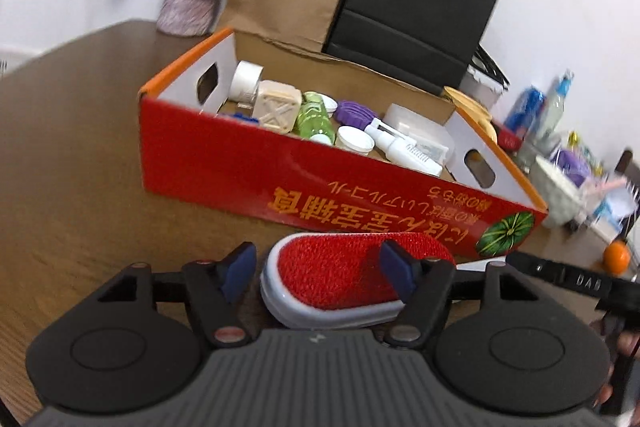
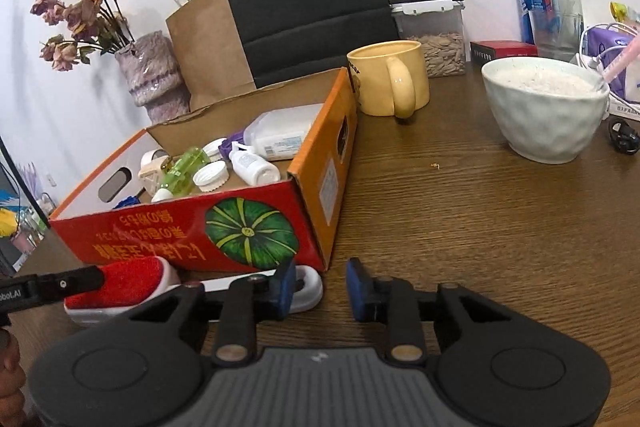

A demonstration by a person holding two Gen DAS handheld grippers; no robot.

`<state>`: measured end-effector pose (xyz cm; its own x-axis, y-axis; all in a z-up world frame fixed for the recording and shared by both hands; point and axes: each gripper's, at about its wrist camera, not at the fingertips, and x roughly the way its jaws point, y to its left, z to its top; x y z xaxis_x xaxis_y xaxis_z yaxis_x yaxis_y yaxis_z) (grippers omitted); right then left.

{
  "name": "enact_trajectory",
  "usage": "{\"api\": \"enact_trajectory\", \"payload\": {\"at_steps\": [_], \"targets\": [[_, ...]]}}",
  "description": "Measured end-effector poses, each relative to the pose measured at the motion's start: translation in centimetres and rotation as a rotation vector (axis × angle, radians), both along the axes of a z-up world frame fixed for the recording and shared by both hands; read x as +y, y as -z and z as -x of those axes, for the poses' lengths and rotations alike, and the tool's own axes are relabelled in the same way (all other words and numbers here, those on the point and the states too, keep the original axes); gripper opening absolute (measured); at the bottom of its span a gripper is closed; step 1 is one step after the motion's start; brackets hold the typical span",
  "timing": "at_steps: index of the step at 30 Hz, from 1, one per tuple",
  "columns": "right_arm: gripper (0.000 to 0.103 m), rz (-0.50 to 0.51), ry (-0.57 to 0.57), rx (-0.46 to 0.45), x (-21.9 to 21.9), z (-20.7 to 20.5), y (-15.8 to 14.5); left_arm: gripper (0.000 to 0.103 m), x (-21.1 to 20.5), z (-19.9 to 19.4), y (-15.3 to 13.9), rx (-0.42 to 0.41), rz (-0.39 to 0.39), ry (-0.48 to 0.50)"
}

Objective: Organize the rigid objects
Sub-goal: 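Grasp the lint brush head with the left tool while the right tool grasps its handle, then lift the lint brush with both tools up over the red box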

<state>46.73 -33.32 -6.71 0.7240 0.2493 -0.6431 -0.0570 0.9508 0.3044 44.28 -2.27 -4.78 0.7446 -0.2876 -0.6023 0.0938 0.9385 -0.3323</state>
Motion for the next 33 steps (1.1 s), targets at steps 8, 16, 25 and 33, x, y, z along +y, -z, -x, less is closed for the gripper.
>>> {"api": "enact_trajectory", "payload": {"at_steps": [8,16,25,33], "targets": [[0.014,-0.046,-0.004,-0.017,0.0,0.3,0.1,0.063,-0.3,0.6,0.0,-0.004,0.018,-0.020],[0.013,-0.009,0.060,-0.062,2.1,6.3,-1.5,0.058,-0.5,6.3,-2.8,-0.143,-0.077,0.006],[0.013,-0.031,0.117,-0.169,4.7,22.0,-4.1,0.056,2.5,19.3,-5.3,-0.274,-0.054,0.036],[0.013,-0.012,0.128,-0.197,6.0,29.1,-5.5,0.055,4.2,25.0,-5.1,-0.247,-0.025,0.044]]}}
